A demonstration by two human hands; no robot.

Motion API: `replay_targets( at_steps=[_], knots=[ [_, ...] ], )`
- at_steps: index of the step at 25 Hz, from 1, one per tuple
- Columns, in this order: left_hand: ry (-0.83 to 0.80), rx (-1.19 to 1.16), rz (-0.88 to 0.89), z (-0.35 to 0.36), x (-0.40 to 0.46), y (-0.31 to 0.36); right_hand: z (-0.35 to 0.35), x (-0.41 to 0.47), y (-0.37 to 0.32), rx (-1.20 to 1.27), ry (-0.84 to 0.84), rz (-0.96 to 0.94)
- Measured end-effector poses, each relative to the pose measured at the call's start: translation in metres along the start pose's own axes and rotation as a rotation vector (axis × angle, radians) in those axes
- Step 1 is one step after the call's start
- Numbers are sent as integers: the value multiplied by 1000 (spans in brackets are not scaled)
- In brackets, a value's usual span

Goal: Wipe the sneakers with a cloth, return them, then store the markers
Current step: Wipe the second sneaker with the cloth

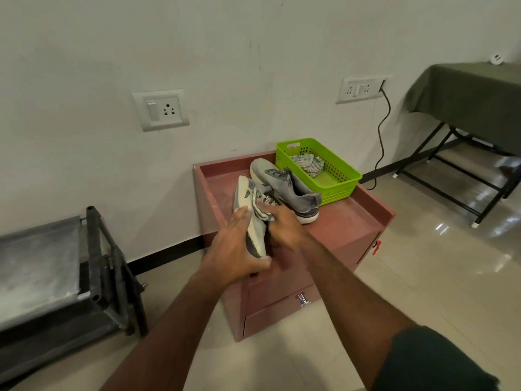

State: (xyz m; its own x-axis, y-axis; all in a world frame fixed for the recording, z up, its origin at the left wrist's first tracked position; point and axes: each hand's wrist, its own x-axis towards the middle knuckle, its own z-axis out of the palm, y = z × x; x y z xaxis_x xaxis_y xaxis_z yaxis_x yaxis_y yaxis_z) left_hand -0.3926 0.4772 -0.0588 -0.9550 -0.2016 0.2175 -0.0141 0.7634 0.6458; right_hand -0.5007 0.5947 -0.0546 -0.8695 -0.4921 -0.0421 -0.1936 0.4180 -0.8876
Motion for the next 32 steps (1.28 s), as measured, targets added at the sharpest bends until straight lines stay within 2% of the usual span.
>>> replay_targets(
  at_steps=[3, 5, 7, 8, 10, 12, 13, 15, 17, 18, 20, 22, 24, 26, 27, 30, 32],
  knots=[
    [-7, -5, 20, -1, 1, 1, -14, -33, 16, 84, -88, -64],
    [-3, 7, 16, -2, -1, 3, -20, -55, 25, -2, -163, -92],
    [-23, 21, 13, -2, -4, 4, -25, -70, 35, -53, -238, 40],
    [-40, 29, 14, -2, -5, 5, -28, -74, 36, -3, -216, 111],
    [-60, 32, 16, -3, -8, 6, -33, -71, 36, 230, 66, 261],
    [-63, 38, 15, -3, -8, 5, -37, -63, 27, 284, 395, 174],
    [-68, 39, 13, -3, -8, 4, -33, -59, 23, 195, 444, 88],
    [-72, 29, 5, -3, -6, 2, -16, -60, 10, 74, 296, -60],
    [-58, 3, 8, -2, -4, 0, 3, -73, 5, 3, 77, -138],
    [-54, -5, 10, -1, -3, -2, 7, -80, 4, -23, 35, -157],
    [-59, -3, 22, -1, -2, -5, 5, -94, 11, -41, 43, -152],
    [-65, 4, 27, 1, -3, -6, -5, -103, 20, -83, 112, -3],
    [-56, 1, 17, 1, -3, -5, -17, -95, 23, 49, 204, 118],
    [-63, 12, 6, 2, -3, -5, -16, -85, 16, 103, 316, 40],
    [-70, 10, 7, 1, -2, -5, -11, -79, 9, 65, 319, -22],
    [-62, -42, 2, 3, 1, -10, 11, -74, 0, -28, 139, -178],
    [-58, -42, -13, 4, 1, -11, 18, -71, 9, -142, 138, -224]
  ],
)
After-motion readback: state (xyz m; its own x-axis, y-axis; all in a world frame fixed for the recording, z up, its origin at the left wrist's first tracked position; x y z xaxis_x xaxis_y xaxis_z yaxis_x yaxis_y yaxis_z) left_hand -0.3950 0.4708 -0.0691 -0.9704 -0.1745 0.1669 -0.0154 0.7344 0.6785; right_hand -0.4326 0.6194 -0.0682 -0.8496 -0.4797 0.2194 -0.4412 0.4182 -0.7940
